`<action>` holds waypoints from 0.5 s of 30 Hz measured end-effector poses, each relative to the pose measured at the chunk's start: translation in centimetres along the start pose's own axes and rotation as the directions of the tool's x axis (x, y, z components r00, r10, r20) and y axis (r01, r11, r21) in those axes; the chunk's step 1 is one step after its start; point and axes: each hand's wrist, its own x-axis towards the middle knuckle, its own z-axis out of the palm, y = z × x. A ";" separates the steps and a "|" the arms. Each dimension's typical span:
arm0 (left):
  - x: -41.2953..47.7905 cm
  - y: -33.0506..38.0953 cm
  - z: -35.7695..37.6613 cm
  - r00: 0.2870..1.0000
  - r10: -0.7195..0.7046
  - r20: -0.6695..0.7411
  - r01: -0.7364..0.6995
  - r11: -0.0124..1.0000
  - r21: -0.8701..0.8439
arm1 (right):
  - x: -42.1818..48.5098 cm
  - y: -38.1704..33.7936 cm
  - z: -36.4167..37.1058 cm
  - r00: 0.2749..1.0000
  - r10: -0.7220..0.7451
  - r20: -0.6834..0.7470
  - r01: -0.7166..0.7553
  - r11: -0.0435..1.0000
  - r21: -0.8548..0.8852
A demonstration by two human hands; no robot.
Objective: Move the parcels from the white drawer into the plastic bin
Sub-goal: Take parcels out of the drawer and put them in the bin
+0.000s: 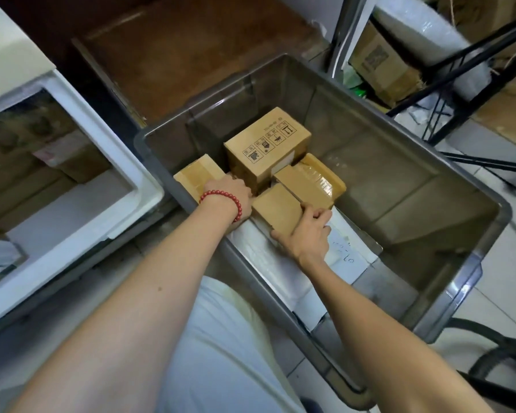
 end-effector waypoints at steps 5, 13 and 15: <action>-0.3 -0.7 -0.4 0.998 -0.003 0.065 0.015 0.983 -0.185 | -0.4 -0.3 1.2 0.998 -0.006 -0.065 0.013 0.993 0.115; -1.6 0.0 -0.6 0.999 -0.006 0.041 0.012 0.989 -0.148 | 0.0 -0.3 1.2 0.996 -0.047 -0.074 0.057 0.988 0.142; -1.9 0.2 -0.6 0.999 -0.006 0.039 0.012 0.989 -0.151 | 0.1 -0.8 1.3 0.995 -0.033 -0.090 0.045 0.989 0.137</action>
